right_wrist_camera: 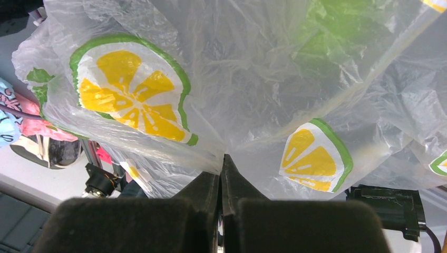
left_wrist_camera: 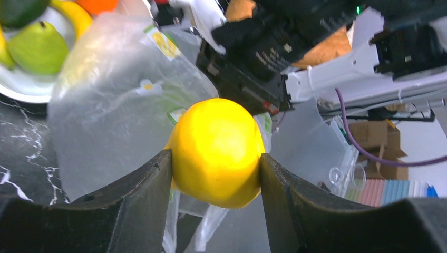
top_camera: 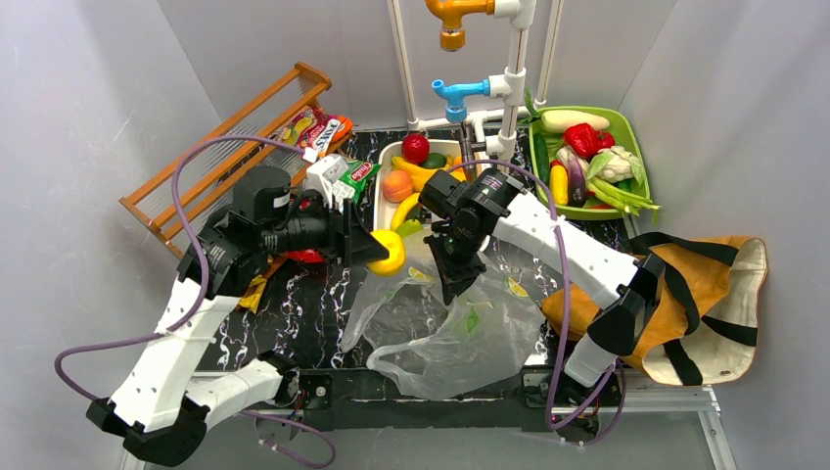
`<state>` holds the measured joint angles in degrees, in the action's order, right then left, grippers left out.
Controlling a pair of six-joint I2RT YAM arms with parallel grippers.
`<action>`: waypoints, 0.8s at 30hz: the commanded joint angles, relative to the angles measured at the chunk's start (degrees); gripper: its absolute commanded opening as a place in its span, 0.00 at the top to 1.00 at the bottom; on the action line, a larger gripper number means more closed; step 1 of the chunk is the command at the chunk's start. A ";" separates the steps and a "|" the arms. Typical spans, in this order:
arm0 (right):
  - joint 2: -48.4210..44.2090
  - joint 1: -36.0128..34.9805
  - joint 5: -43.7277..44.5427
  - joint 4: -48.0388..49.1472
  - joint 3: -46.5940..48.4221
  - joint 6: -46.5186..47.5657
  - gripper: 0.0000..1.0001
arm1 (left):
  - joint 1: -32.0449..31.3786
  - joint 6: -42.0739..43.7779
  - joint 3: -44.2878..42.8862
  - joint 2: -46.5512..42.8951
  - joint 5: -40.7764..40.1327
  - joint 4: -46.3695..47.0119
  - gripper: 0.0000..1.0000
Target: Place the mixed food into the grocery bags and tie them
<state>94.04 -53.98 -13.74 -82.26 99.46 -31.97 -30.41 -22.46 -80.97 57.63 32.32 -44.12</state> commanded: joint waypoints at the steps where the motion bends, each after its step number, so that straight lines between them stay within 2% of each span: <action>1: 0.81 0.23 -1.01 0.38 3.14 -1.16 0.99 | -0.90 0.39 4.65 -3.39 7.38 0.43 1.00; 7: 1.89 0.26 -0.91 0.23 4.52 -1.21 0.99 | -2.04 1.23 11.18 -6.95 7.18 0.16 1.00; 17: 2.46 0.27 0.02 -0.65 6.12 -1.39 0.99 | -4.29 -1.85 17.10 -5.11 9.92 4.92 1.00; 24: 2.22 0.23 0.29 -1.21 6.71 -1.00 0.99 | -6.42 -2.81 17.94 -2.99 8.31 6.75 0.89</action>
<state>96.49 -53.98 -13.69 -82.48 103.83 -32.86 -35.79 -24.71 -62.94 54.26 40.71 -39.20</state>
